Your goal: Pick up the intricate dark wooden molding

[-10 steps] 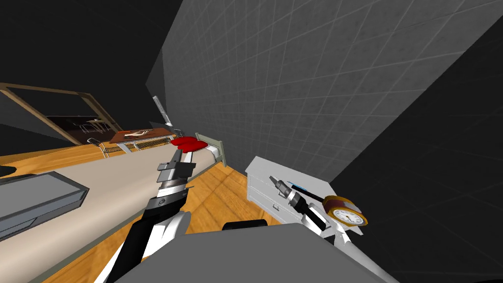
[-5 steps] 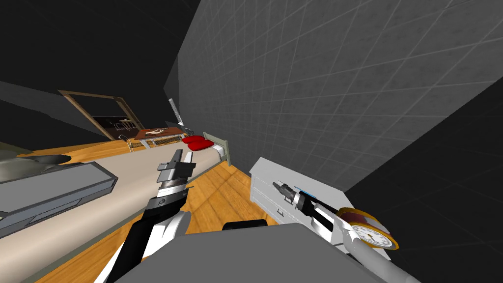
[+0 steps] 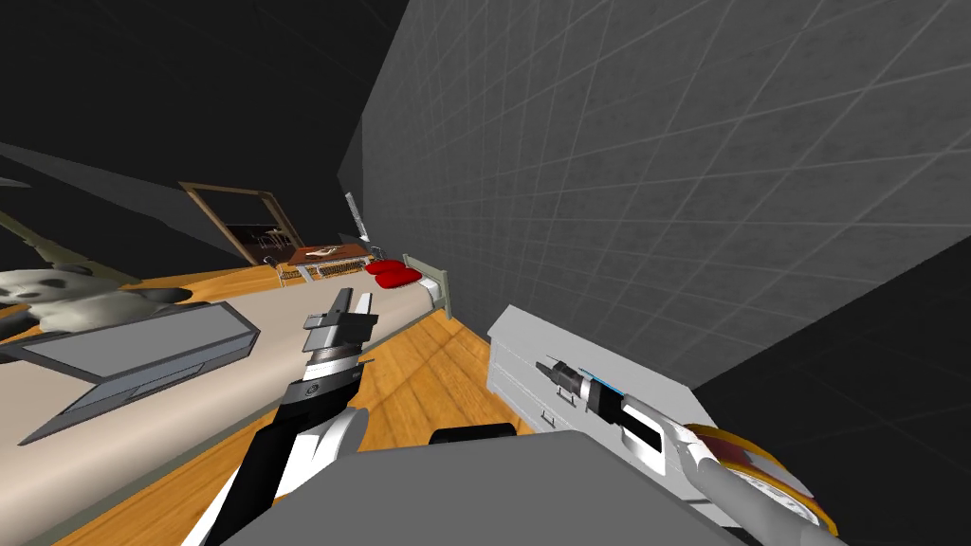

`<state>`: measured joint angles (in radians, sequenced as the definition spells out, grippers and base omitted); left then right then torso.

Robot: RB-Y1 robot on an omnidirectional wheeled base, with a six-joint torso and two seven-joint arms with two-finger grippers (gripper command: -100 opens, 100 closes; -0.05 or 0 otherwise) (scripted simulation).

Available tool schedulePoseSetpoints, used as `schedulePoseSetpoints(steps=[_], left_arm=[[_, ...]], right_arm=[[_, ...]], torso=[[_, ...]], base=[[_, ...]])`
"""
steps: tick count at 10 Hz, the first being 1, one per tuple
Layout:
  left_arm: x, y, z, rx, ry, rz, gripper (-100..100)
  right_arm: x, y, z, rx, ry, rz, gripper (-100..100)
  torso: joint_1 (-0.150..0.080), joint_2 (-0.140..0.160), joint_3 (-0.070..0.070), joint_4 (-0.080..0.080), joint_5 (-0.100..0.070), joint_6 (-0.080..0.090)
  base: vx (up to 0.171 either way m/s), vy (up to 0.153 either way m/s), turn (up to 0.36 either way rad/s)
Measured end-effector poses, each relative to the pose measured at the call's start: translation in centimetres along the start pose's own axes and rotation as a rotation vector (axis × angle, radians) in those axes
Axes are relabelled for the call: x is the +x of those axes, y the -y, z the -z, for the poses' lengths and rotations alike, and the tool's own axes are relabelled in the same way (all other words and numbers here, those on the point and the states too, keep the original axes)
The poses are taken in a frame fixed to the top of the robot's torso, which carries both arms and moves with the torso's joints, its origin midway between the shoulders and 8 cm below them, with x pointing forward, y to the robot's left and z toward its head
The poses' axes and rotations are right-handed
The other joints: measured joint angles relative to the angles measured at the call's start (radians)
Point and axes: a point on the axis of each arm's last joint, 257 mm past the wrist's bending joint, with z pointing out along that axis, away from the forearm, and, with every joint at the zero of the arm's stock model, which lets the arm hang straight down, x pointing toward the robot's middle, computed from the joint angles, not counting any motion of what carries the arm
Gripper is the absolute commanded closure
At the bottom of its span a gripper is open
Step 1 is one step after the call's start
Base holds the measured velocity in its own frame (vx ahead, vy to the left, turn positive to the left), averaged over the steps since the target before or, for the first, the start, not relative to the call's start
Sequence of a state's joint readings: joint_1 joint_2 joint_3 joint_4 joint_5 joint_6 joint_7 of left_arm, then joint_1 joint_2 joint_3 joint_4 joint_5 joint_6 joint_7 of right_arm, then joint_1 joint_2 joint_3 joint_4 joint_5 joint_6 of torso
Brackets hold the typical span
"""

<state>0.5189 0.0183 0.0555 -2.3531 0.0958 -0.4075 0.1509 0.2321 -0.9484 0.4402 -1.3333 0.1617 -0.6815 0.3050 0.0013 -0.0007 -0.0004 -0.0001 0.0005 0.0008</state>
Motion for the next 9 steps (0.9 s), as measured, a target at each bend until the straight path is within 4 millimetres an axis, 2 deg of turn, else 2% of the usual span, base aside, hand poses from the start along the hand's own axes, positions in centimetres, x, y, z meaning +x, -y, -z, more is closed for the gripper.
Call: schedulePoseSetpoints(steps=[4,7,9], left_arm=[[0.0,0.0,0.0,0.0,0.0,0.0,0],[0.0,0.0,0.0,0.0,0.0,0.0,0],[0.0,0.0,0.0,0.0,0.0,0.0,0]], right_arm=[[2.5,3.5,3.4,0.048,-0.138,0.11,-100],[3.3,5.1,4.7,0.072,-0.178,0.136,-100],[5.0,7.2,7.4,0.095,-0.271,0.198,-100]], torso=[[-0.001,0.0,0.0,0.0,0.0,0.0],[-0.001,0.002,0.001,0.0,0.0,0.001],[-0.001,0.0,0.0,0.0,0.0,0.0]], base=[[0.025,0.001,0.124],[0.008,0.002,0.049],[0.037,-0.006,0.159]])
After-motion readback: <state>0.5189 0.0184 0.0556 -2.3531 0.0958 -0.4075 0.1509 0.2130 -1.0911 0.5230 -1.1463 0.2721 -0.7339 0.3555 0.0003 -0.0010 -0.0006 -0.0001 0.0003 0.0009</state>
